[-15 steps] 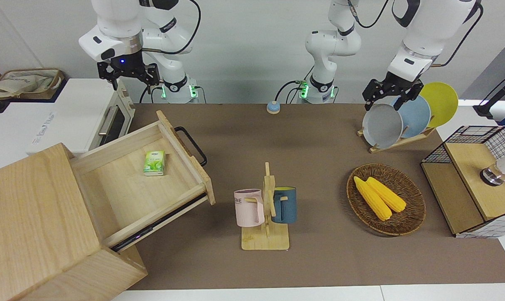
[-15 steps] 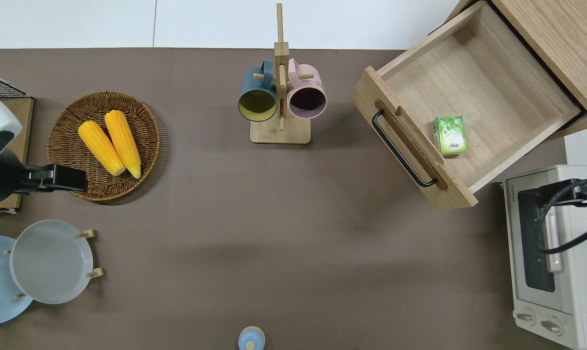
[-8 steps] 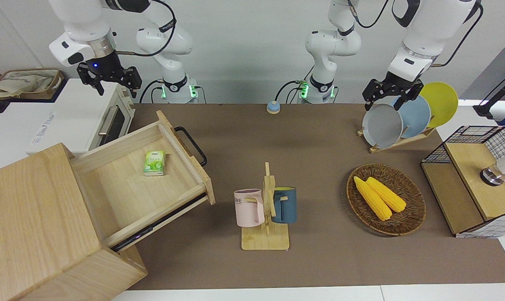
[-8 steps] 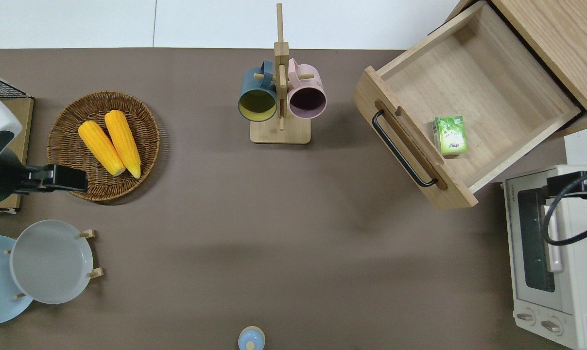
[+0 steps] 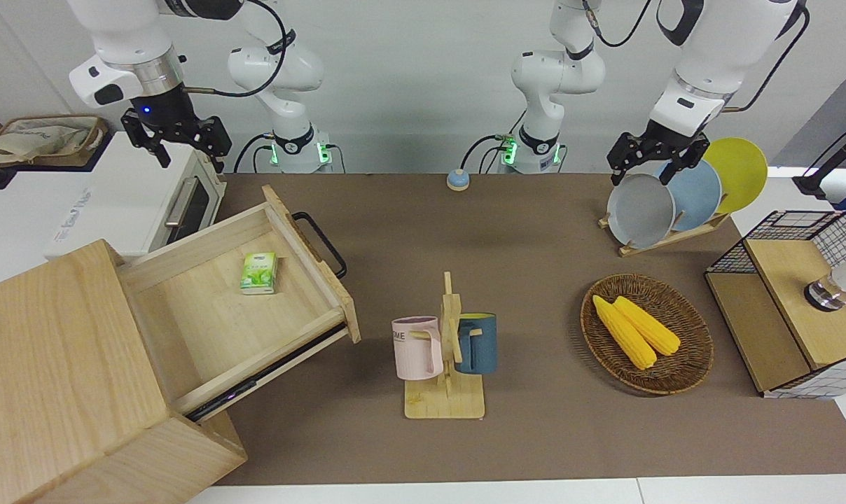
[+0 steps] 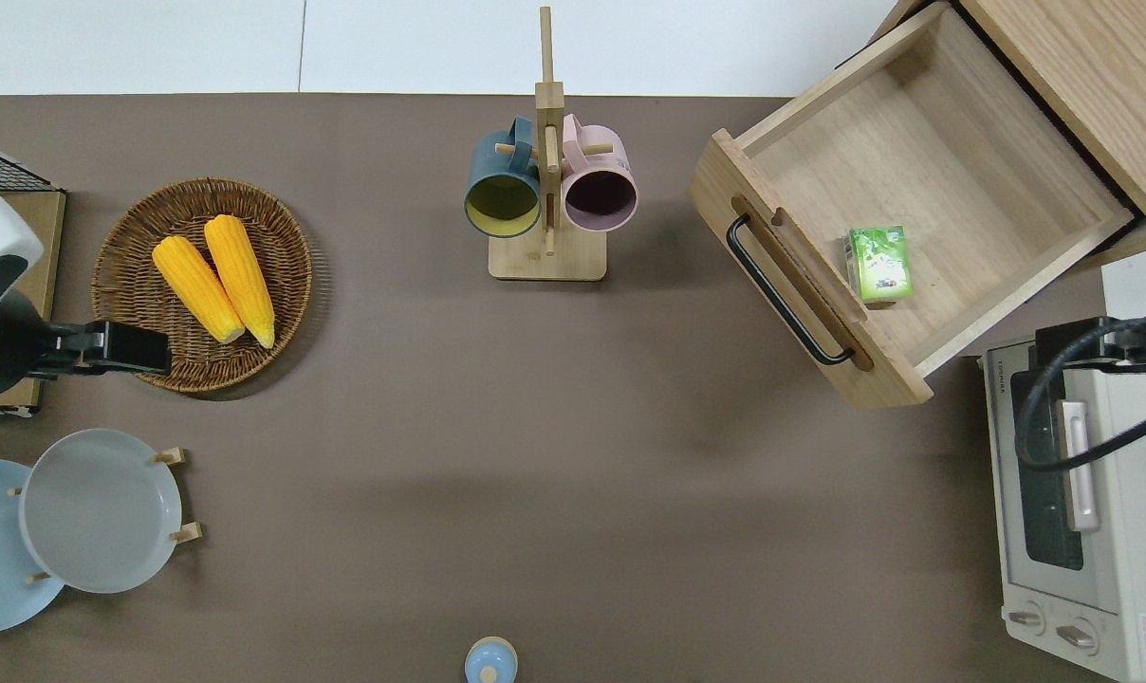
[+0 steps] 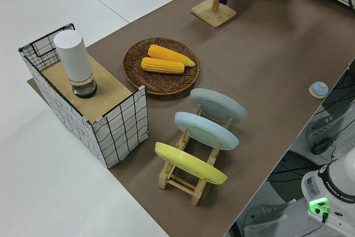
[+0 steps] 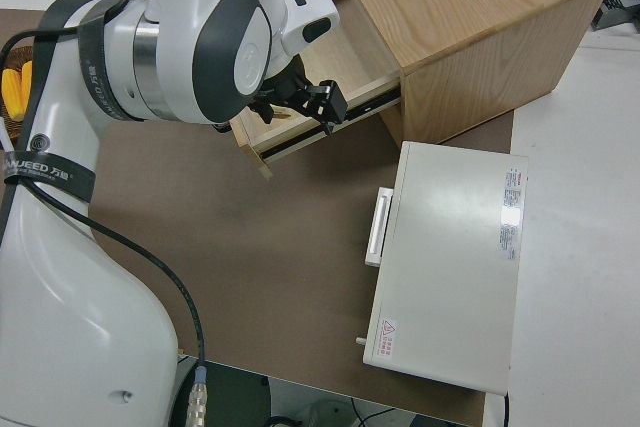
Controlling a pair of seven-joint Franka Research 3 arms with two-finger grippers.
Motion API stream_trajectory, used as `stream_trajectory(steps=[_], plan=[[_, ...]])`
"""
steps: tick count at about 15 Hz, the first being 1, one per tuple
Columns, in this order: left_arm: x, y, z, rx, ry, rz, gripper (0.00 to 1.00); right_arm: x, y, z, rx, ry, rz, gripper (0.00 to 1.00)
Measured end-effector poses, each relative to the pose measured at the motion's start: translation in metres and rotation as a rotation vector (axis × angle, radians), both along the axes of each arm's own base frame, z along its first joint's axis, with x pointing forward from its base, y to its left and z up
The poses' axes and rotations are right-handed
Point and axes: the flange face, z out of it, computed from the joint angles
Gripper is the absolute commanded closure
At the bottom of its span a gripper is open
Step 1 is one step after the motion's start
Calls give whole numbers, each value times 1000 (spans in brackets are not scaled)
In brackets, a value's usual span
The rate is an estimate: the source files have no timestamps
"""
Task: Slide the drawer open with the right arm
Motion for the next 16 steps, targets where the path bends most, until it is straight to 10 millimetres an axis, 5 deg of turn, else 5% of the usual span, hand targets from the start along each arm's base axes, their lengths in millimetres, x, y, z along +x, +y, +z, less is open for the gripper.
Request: stream_trajectory(steps=[7,16], plan=[[0,0,0,0,0,0,2,19,37,10,6,10,-29,15],[0,0,0,0,0,0,5,29,48,9,7,11,-25,15]])
